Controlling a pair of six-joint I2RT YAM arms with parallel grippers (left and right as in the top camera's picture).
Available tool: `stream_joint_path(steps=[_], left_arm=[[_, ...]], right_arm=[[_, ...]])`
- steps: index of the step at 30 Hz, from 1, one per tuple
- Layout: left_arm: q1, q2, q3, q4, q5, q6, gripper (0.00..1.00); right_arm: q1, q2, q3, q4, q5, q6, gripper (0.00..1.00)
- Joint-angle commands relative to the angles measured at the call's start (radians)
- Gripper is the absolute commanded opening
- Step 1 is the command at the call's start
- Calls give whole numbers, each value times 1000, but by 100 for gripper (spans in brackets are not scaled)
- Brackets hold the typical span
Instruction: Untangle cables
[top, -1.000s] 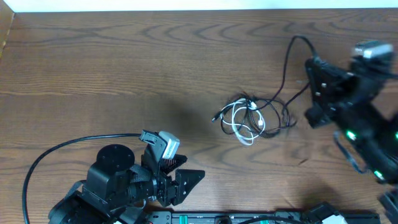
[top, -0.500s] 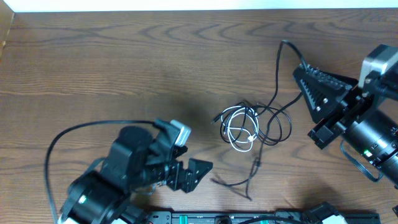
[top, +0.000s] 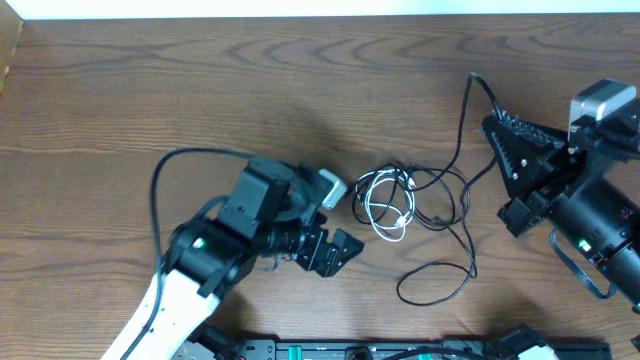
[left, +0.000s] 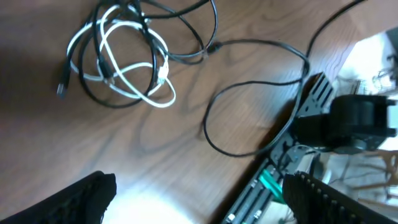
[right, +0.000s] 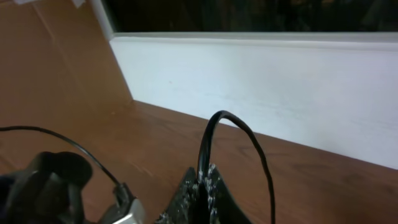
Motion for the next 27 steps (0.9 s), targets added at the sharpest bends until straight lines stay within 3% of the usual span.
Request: stream_joint_path(steps=[1, 21, 27], left_arm=[[-3, 79, 11, 49, 31, 97, 92], [-82, 500, 11, 443, 37, 133, 91], [-132, 595, 11, 525, -43, 133, 91]], right_arm=[[-4, -8, 18, -6, 11, -11, 1], [-4, -23, 18, -134, -31, -11, 1], [-4, -24, 18, -151, -76, -10, 1]])
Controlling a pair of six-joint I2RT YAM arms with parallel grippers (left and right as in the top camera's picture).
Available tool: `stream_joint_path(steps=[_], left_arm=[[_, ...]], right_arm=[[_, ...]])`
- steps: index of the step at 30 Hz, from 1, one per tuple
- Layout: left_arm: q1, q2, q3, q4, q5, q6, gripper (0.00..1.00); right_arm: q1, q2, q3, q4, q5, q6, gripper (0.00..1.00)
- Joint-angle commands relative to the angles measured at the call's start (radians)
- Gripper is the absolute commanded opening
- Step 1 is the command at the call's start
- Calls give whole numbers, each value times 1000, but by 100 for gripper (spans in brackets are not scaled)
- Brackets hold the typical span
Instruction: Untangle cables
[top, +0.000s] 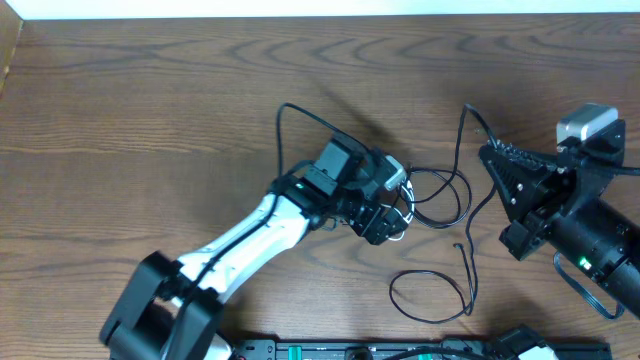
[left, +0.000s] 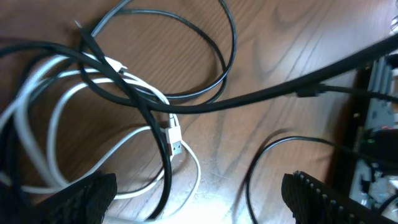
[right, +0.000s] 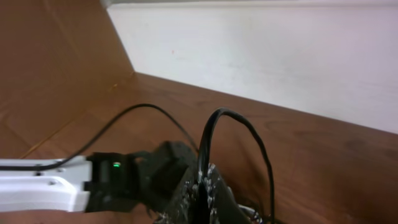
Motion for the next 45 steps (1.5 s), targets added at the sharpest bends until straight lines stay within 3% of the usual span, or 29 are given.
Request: stream_joint_path(steps=[1, 8, 10, 15, 16, 25, 33, 39, 45], left_arm=[[-19, 53, 10, 19, -53, 14, 91], [-24, 141, 10, 35, -53, 14, 90], [-24, 155, 10, 41, -53, 14, 82], [-24, 160, 11, 56, -53, 5, 11], [-23, 159, 11, 59, -53, -4, 8], [12, 15, 11, 4, -52, -80, 7], [233, -502, 11, -177, -78, -80, 7], [457, -885, 11, -254, -228, -80, 7], [621, -1161, 11, -357, -399, -80, 8]], right_arm=[[-4, -5, 16, -10, -34, -10, 1], [-4, -5, 16, -35, -34, -10, 1], [-4, -5, 16, -40, -34, -10, 1], [-4, -5, 16, -55, -33, -11, 1], [-4, -5, 16, -56, -33, -11, 1], [-4, -5, 16, -65, 74, -11, 1], [-4, -5, 16, -80, 312, -10, 1], [-4, -5, 16, -116, 495, 8, 1], [-5, -5, 15, -179, 750, 100, 1]])
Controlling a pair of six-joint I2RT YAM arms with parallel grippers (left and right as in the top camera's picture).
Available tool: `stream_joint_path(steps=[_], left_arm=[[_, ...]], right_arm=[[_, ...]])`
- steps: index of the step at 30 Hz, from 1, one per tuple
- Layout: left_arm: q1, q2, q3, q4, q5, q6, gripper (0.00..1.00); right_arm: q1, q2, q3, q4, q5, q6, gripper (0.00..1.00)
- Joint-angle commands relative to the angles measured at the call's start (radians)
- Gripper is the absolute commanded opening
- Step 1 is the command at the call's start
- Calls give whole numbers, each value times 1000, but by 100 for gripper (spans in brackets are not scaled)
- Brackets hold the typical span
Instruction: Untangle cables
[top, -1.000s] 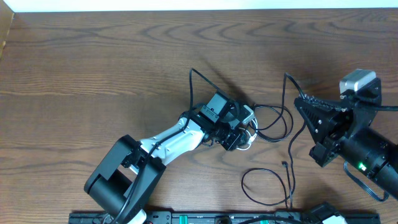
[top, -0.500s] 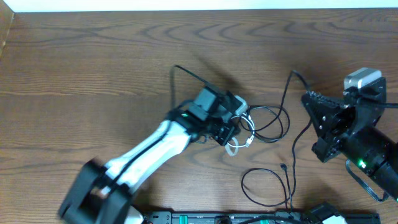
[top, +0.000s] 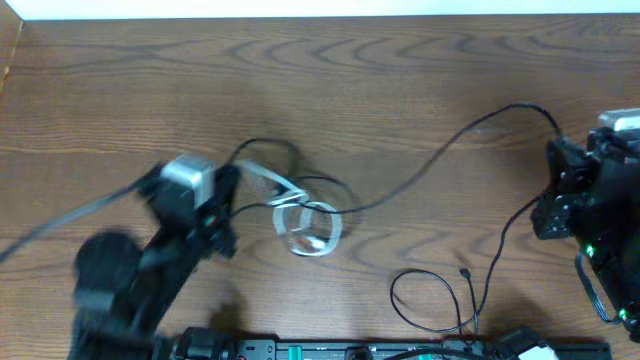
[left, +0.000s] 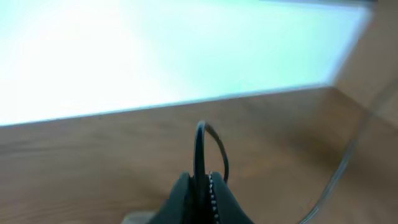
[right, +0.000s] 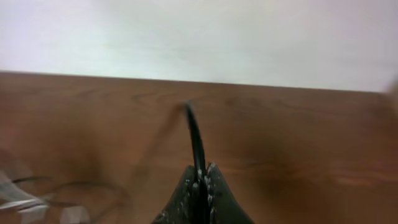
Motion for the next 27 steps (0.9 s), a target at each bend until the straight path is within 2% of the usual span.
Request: stream_joint_path(steps=[1, 7, 12, 20, 25, 27], left_arm=[[86, -131, 7, -60, -172, -8, 7], [124, -195, 7, -143, -220, -8, 7], [124, -176, 7, -158, -219, -9, 7], [124, -150, 7, -179, -190, -16, 7], [124, -140, 7, -179, -89, -16, 7], [124, -131, 7, -179, -23, -16, 7]], right_arm=[[-5, -5, 14, -37, 277, 105, 1], [-6, -5, 14, -165, 607, 323, 1], [-12, -5, 14, -277, 765, 486, 1], [-64, -4, 13, -270, 670, 545, 1], [-64, 9, 12, -186, 523, 540, 1], [-64, 26, 12, -129, 435, 492, 1]])
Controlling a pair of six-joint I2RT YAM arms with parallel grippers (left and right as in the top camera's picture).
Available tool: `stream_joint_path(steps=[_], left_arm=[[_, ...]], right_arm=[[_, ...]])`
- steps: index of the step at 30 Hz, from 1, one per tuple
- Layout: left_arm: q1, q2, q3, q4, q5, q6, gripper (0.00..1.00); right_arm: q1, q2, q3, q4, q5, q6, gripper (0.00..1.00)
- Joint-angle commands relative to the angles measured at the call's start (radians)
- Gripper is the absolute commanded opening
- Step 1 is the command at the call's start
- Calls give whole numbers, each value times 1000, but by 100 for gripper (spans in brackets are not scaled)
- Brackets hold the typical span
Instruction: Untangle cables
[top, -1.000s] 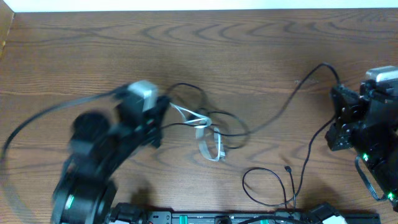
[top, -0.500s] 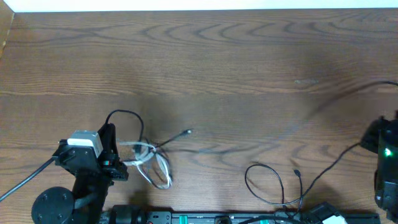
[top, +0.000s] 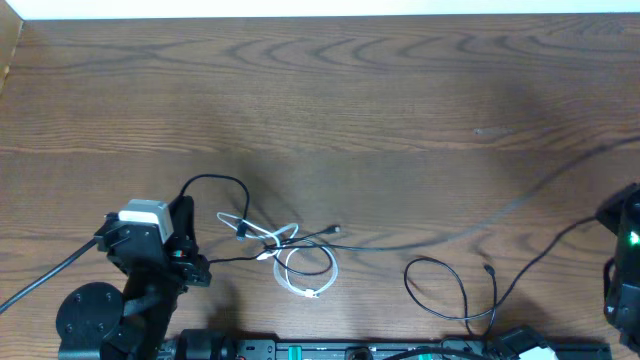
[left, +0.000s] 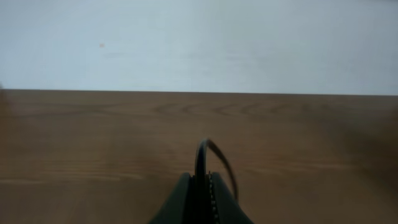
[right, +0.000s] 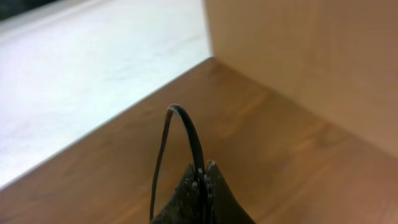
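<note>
A white cable (top: 305, 268) lies coiled at the table's lower middle, with black cable (top: 262, 238) still crossing it. My left gripper (top: 190, 265) sits left of the coil, shut on a black cable loop (left: 205, 152). From the tangle a black cable (top: 450, 232) stretches right, blurred, towards my right arm (top: 622, 262) at the frame's edge. My right gripper (right: 202, 171) is shut on a black cable (right: 186, 134). A slack black loop (top: 440, 290) lies lower right.
The wooden table (top: 330, 90) ends at a white wall strip along the top of the overhead view. A wooden side panel (right: 311, 62) stands close behind the right gripper. Black equipment rails (top: 300, 350) run along the bottom edge.
My left gripper has shifted down and left with its black cable. The right arm has moved further right to the frame's edge. The black cable between them now runs longer across the table.
First my left gripper was open left of the tangle while the right held a black cable. Then the left hovered open right over the tangle. Later it was shut on a black cable further left, and the right arm further right. Now they stand still wider apart.
</note>
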Motion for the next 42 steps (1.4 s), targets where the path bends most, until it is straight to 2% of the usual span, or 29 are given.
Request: stream_joint_path(steps=[1, 5, 7, 8, 9, 13, 16, 21, 26, 28, 29, 31, 37, 42], left_arm=[[4, 23, 7, 3, 148, -15, 8], [4, 63, 7, 3, 279, -15, 7], [4, 87, 7, 3, 327, -15, 7], [4, 111, 7, 0, 364, -15, 8], [4, 120, 7, -3, 378, -15, 8], [4, 149, 7, -27, 422, -15, 7], [4, 150, 7, -56, 423, -15, 8], [4, 150, 7, -78, 423, -15, 7], [4, 150, 7, -78, 423, -15, 7], [4, 150, 7, -78, 423, -15, 7], [4, 150, 7, -78, 423, -15, 7], [4, 150, 7, -78, 423, -15, 7], [4, 150, 7, -78, 423, -15, 8], [4, 150, 7, -79, 423, -15, 7]], right_arm=[[-4, 36, 12, 80, -193, -71, 1], [-4, 109, 12, 228, -491, -318, 1], [-4, 159, 12, 284, -683, -472, 1], [-5, 219, 12, 306, -835, -598, 1], [-7, 257, 12, 305, -870, -634, 1], [-52, 404, 12, 296, -831, -644, 1], [-126, 512, 12, 281, -867, -570, 1], [-235, 684, 12, 184, -1205, -579, 3], [-238, 832, 12, 25, -1448, -719, 25], [-218, 893, 12, -53, -1478, -743, 39], [-205, 919, 12, -87, -1477, -743, 57], [-168, 974, 11, -145, -1477, -754, 70], [-47, 1049, 11, -152, -1476, -723, 75], [53, 1054, 11, -98, -1412, -561, 75]])
